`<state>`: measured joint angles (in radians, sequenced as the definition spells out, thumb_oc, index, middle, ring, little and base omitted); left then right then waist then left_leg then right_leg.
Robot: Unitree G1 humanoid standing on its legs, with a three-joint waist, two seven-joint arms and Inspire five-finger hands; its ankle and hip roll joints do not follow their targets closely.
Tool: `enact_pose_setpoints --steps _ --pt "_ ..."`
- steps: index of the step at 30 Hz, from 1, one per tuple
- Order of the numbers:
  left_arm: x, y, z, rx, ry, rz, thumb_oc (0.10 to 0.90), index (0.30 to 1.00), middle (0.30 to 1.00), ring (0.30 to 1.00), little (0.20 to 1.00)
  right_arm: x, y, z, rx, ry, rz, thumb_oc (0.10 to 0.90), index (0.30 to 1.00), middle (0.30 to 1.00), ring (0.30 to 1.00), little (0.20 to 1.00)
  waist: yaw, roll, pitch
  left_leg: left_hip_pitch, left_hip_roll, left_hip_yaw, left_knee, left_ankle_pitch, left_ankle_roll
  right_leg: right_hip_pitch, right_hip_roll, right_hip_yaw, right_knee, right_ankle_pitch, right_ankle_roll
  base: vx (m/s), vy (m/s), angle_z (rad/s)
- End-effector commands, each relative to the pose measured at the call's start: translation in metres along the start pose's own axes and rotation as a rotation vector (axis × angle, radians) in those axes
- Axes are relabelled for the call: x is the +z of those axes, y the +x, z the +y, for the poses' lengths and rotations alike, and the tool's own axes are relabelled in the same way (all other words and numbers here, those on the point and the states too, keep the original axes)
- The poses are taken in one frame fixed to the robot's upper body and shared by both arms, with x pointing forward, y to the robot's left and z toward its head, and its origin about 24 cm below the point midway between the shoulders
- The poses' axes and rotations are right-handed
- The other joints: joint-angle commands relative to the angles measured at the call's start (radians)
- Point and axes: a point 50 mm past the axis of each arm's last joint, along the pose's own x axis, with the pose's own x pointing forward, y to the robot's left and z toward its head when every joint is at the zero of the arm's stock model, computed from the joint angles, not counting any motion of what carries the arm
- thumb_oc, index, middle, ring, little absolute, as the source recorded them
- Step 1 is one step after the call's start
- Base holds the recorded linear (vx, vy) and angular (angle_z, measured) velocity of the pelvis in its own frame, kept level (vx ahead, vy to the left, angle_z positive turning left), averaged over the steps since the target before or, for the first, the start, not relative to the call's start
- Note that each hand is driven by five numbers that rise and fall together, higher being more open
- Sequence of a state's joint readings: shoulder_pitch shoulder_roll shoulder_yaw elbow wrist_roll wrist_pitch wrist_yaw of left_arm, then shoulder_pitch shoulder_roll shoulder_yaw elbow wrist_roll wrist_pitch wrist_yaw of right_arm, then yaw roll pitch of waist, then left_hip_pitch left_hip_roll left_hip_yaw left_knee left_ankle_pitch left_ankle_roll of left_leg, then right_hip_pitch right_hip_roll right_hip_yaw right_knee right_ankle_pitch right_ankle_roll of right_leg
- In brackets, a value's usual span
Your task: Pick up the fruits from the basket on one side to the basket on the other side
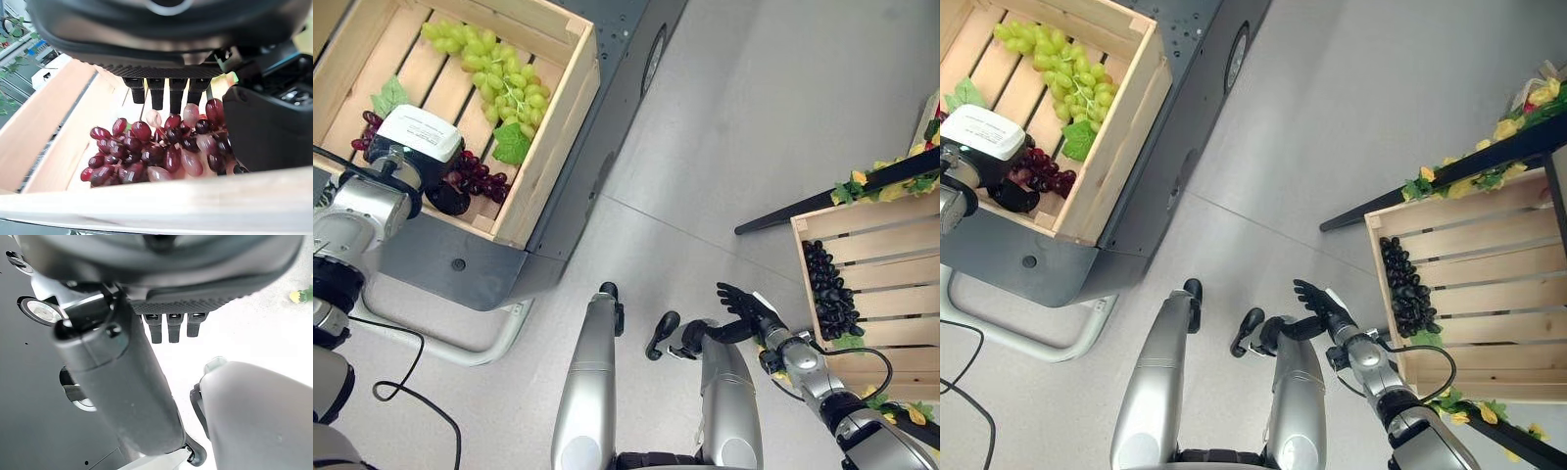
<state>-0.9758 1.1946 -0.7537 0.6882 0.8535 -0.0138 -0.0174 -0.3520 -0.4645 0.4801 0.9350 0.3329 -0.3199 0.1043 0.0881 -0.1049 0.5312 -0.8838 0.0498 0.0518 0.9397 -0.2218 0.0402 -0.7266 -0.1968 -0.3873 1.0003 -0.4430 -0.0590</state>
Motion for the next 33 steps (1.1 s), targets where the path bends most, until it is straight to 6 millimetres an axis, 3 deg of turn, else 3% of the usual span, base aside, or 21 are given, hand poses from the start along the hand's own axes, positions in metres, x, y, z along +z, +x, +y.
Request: enact_pose_setpoints --steps 1,6,7,8,9,14,19,25,30,33 --pt "-0.037 -0.011 -0.009 -0.074 0.105 0.128 0.800 0.900 0.900 0.900 0.900 0.000 -0.018 -0.037 -0.135 0.051 -0.081 0.800 0.900 0.900 0.900 0.900 0.023 -0.011 -0.011 0.062 -0.009 0.035 -0.014 -0.123 0.021 0.014 0.014 -0.009 -0.033 0.088 0.049 -0.04 0.031 0.01" --pt "-0.031 -0.008 -0.015 -0.069 0.101 0.133 0.800 0.900 0.900 0.900 0.900 0.003 -0.019 -0.040 -0.155 0.108 -0.109 0.800 0.900 0.900 0.900 0.900 0.018 -0.017 -0.011 0.016 -0.005 0.036 0.008 -0.131 0.029 -0.037 0.009 -0.015 -0.006 0.087 0.050 -0.04 0.018 0.00" --pt "-0.028 -0.007 -0.017 -0.074 0.107 0.122 0.489 0.434 0.434 0.434 0.434 0.004 -0.019 -0.041 -0.159 0.126 -0.118 0.800 0.900 0.900 0.900 0.900 0.018 -0.017 -0.011 0.015 -0.007 0.036 0.007 -0.130 0.028 -0.041 0.009 -0.014 -0.004 0.087 0.051 0.00 0.000 0.00" --pt "-0.027 -0.007 -0.018 -0.074 0.109 0.117 0.414 0.321 0.321 0.321 0.321 0.005 -0.019 -0.041 -0.159 0.128 -0.123 0.800 0.900 0.900 0.900 0.900 0.017 -0.017 -0.011 0.014 -0.008 0.036 0.006 -0.129 0.027 -0.042 0.009 -0.014 -0.004 0.087 0.052 0.00 0.000 0.00" --pt "-0.023 -0.007 -0.023 -0.079 0.109 0.106 0.400 0.300 0.300 0.300 0.300 0.007 -0.018 -0.040 -0.157 0.133 -0.137 0.800 0.900 0.900 0.900 0.900 0.017 -0.015 -0.011 0.014 -0.010 0.036 0.003 -0.127 0.025 -0.044 0.009 -0.013 -0.002 0.087 0.052 -0.02 -0.003 0.03" --pt "-0.016 -0.012 -0.046 -0.068 0.122 0.097 0.400 0.300 0.300 0.300 0.300 0.019 -0.016 -0.039 -0.145 0.135 -0.200 0.800 0.900 0.900 0.900 0.900 0.006 -0.009 -0.011 0.035 -0.003 0.049 -0.009 -0.126 0.024 -0.029 0.010 -0.005 -0.016 0.085 0.049 -0.02 0.008 -0.01" --pt "-0.020 -0.014 -0.052 -0.039 0.110 0.110 0.400 0.300 0.300 0.300 0.300 0.025 -0.015 -0.038 -0.141 0.131 -0.219 0.800 0.900 0.900 0.900 0.900 -0.001 -0.002 -0.011 0.070 0.000 0.059 -0.018 -0.127 0.019 -0.001 0.008 -0.001 -0.025 0.082 0.050 -0.03 -0.005 -0.05" --pt "-0.017 -0.021 -0.069 -0.043 0.069 0.111 0.400 0.300 0.300 0.300 0.300 0.025 -0.016 -0.035 -0.122 0.122 -0.218 0.800 0.900 0.900 0.900 0.900 0.000 0.020 -0.011 0.178 -0.003 0.070 -0.062 -0.127 0.016 0.095 0.002 0.020 -0.061 0.071 0.049 -0.01 -0.006 -0.06" --pt "-0.015 -0.027 -0.084 -0.058 -0.051 0.142 0.400 0.300 0.300 0.300 0.300 0.025 -0.016 -0.033 -0.115 0.103 -0.208 0.800 0.900 0.900 0.900 0.900 -0.005 0.044 -0.011 0.272 -0.010 0.086 -0.105 -0.120 0.014 0.171 -0.007 0.037 -0.089 0.066 0.051 0.00 0.029 -0.15" --pt "-0.022 -0.031 -0.087 -0.002 -0.258 0.238 0.400 0.300 0.300 0.300 0.300 0.026 -0.015 -0.030 -0.102 0.094 -0.207 0.800 0.900 0.900 0.900 0.900 -0.007 0.059 -0.011 0.339 -0.015 0.095 -0.139 -0.115 0.015 0.223 -0.012 0.046 -0.109 0.070 0.054 0.01 0.024 -0.06"
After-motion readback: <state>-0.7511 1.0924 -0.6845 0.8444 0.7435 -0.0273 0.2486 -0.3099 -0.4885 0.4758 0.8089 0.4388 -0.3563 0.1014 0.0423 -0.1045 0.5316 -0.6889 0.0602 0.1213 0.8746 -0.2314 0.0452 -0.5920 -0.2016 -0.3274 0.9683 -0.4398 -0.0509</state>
